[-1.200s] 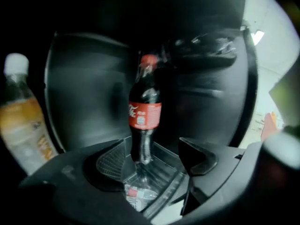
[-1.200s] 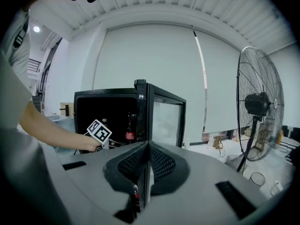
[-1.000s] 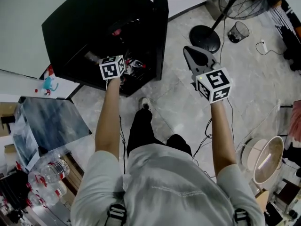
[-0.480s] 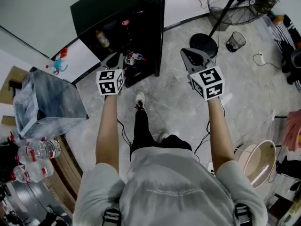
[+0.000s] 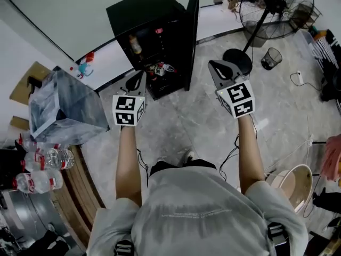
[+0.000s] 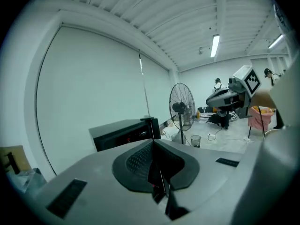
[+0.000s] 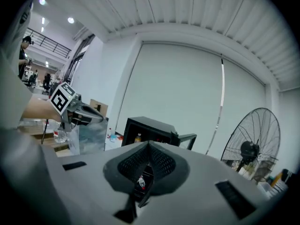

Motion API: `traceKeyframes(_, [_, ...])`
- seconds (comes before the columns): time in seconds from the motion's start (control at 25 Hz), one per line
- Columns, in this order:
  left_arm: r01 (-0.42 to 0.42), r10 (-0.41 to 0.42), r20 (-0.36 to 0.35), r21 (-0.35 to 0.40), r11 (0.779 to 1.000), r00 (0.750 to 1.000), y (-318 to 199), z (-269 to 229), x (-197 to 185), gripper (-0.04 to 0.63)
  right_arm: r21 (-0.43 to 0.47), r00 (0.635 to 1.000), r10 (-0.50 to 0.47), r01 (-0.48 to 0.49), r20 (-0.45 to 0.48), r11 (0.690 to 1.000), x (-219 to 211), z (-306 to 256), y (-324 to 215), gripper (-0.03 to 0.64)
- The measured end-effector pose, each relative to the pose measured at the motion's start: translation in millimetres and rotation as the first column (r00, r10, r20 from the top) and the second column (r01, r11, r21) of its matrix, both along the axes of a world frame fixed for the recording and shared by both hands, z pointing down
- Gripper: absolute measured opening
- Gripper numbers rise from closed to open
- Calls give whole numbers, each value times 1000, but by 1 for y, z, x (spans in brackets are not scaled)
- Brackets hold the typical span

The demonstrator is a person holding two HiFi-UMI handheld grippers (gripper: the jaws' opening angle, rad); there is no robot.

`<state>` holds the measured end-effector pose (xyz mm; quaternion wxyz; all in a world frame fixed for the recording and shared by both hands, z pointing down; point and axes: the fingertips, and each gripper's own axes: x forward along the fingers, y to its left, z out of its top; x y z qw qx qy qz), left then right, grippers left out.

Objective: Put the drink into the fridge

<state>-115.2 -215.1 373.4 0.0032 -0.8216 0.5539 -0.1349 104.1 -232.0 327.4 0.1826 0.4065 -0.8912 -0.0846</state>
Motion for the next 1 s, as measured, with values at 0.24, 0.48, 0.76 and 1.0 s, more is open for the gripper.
traceKeyframes(0.24, [-30,29,19,62,998,999,41,-43,-22,15,40,1000,5,-5,-10,999,-33,-22,25,3])
traceKeyframes(0.48, [-52,50,21,104,993,999,76,-74,-43,15,74,1000,5,-7,22,997,-67,-44,58,2])
traceKeyframes(0.76, [-40,38,15,117,992,999,104,-80,-62,15,76,999,3,-6,33,997,-96,-47,85,2])
traceKeyframes(1.0, [-34,29,37,132,991,999,109,-85,-76,15,82,1000,-1,0,19,997,-111,-51,92,2])
